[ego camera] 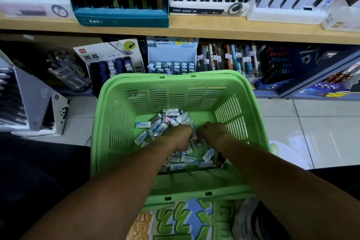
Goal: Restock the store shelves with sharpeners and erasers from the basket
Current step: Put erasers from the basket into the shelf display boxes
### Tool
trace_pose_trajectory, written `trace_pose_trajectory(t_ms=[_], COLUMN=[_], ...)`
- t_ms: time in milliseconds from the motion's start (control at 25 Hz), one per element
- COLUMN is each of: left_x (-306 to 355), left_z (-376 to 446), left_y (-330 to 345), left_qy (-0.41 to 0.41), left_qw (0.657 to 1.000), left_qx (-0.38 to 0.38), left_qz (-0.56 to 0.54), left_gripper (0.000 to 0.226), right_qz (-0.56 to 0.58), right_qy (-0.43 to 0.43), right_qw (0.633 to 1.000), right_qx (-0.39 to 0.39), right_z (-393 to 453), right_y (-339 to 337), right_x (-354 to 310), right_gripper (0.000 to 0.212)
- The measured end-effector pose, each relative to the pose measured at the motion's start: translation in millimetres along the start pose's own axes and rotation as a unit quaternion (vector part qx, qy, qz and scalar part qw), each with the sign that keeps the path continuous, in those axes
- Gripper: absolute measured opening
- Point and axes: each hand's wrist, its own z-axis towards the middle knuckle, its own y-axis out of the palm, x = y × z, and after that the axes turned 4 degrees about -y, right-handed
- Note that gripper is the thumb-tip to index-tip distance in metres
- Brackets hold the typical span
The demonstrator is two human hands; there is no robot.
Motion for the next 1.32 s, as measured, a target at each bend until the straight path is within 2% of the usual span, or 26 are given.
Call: trace_pose_trajectory(t_ms=[160,280,400,520,600,720,800,880,1000,1160,1320], left_x=[-3,-3,4,10,11,6,4,6,11,12,12], left_z=[6,13,15,12,8,8,9,7,4,4,1], left_y=[5,5,-5,-10,-8,-1,1,2,2,0,-1], left_qy=[-0.006,-0.008,0.002,-0.033,-0.071,-0.107,-0.105,-0.092,-0.074,-0.075,-0.073], left_qw=[0.999,0.99,0.962,0.927,0.933,0.958,0.961,0.963,0.962,0.962,0.959], left_qx=[0.005,0.005,-0.016,-0.064,-0.076,-0.063,-0.077,-0.093,-0.111,-0.113,-0.115], left_qz=[-0.042,-0.143,-0.271,-0.367,-0.346,-0.26,-0.244,-0.237,-0.236,-0.238,-0.247], left_gripper=[0.022,0.03,0.045,0.045,0.04,0.032,0.032,0.026,0.021,0.017,0.018], right_qz=[-0.003,0.043,0.104,0.21,0.236,0.173,0.165,0.148,0.116,0.147,0.154], right_qy=[0.006,-0.014,-0.066,-0.091,-0.063,-0.022,-0.008,-0.006,0.0,-0.008,-0.011], right_qw=[0.999,0.999,0.992,0.973,0.969,0.983,0.982,0.983,0.978,0.96,0.962], right_qx=[-0.031,-0.013,-0.006,0.036,0.034,-0.055,-0.094,-0.107,-0.174,-0.239,-0.223], right_z=[1,-3,-6,-8,-12,-22,-20,-17,-11,-11,-21], right_y=[-8,-28,-46,-52,-47,-25,-11,-7,-1,1,-2], right_x=[3,13,21,22,24,15,8,3,-2,-2,-4], right_gripper=[0.037,0.033,0.034,0.024,0.029,0.03,0.045,0.049,0.063,0.076,0.082])
